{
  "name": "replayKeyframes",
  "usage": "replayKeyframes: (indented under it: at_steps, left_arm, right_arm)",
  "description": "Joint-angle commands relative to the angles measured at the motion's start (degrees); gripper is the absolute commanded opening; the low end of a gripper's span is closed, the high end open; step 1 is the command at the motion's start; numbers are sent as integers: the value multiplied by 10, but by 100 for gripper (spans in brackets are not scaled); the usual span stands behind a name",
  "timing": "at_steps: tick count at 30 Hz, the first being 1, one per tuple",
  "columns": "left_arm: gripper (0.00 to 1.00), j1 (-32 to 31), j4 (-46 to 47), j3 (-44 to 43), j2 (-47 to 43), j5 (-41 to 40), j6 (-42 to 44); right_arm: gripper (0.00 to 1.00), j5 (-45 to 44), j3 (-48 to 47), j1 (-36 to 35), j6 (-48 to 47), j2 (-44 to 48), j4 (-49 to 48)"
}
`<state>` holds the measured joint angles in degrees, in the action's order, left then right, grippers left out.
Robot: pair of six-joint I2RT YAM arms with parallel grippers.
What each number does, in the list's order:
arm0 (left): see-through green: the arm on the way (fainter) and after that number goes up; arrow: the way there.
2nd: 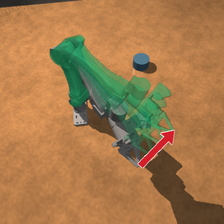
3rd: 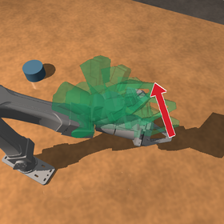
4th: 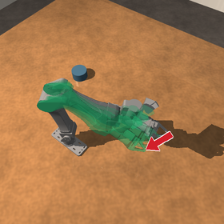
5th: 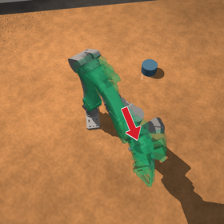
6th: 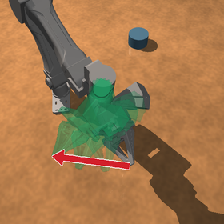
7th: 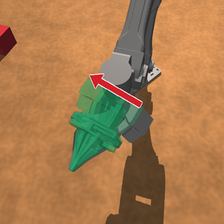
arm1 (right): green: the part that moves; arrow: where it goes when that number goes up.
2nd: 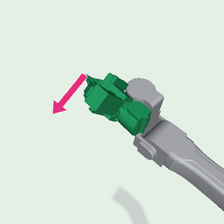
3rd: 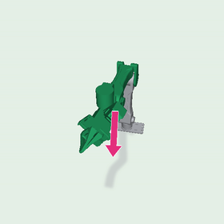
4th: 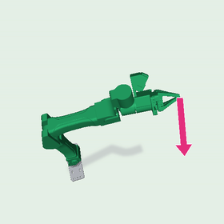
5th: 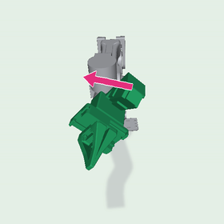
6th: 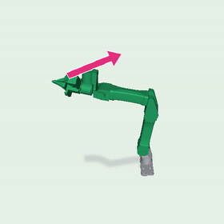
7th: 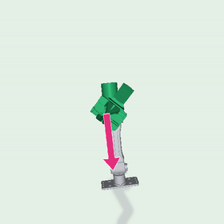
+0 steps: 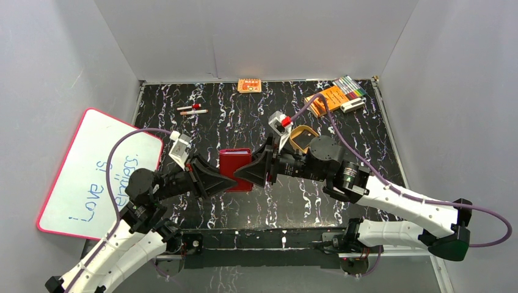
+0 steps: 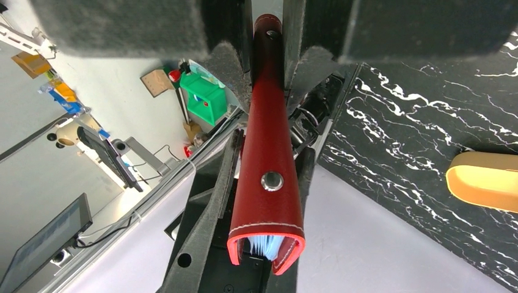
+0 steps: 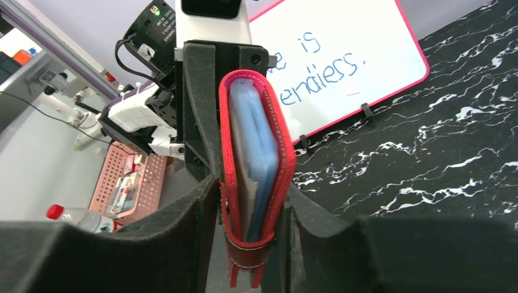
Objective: Put the credit cards into the card holder
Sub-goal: Place the card holder at the center of the board.
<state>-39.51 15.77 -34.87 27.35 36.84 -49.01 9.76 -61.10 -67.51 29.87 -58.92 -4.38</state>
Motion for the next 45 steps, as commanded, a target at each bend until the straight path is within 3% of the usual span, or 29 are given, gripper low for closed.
replayKeyframes:
  at_steps: [1,3,5,15,21,28,34,38,41,44,45]
  left_arm:
    - [0,-1,14,-29,-12,7,5]
    - [0,-1,12,-30,-13,6,7]
    - [0,-1,12,-31,-13,6,7]
    - [0,-1,39,-30,-19,12,-3]
    - [0,-1,68,-23,-24,15,-20]
    - [0,-1,71,-24,-25,11,-24]
    - [0,-1,83,-20,-16,14,-30]
    - [0,-1,86,-19,-13,13,-32]
    - [0,-1,83,-17,-12,11,-31]
    - [1,-1,53,-14,-9,8,-11]
    - [14,-1,21,-14,-10,0,0]
  right_arm:
    - [59,-2,-23,3,-8,17,-30]
    - [71,-8,-16,3,-6,34,-33]
    - [74,-17,-4,3,-8,56,-32]
    - [63,3,35,3,-3,93,-32]
    - [69,18,39,3,7,76,-48]
    - [67,38,47,3,16,65,-60]
    - [56,51,47,3,25,52,-77]
    - [44,59,47,3,29,44,-84]
    - [28,67,50,3,34,39,-92]
    - [4,69,67,3,53,35,-130]
    - [0,66,65,3,54,32,-128]
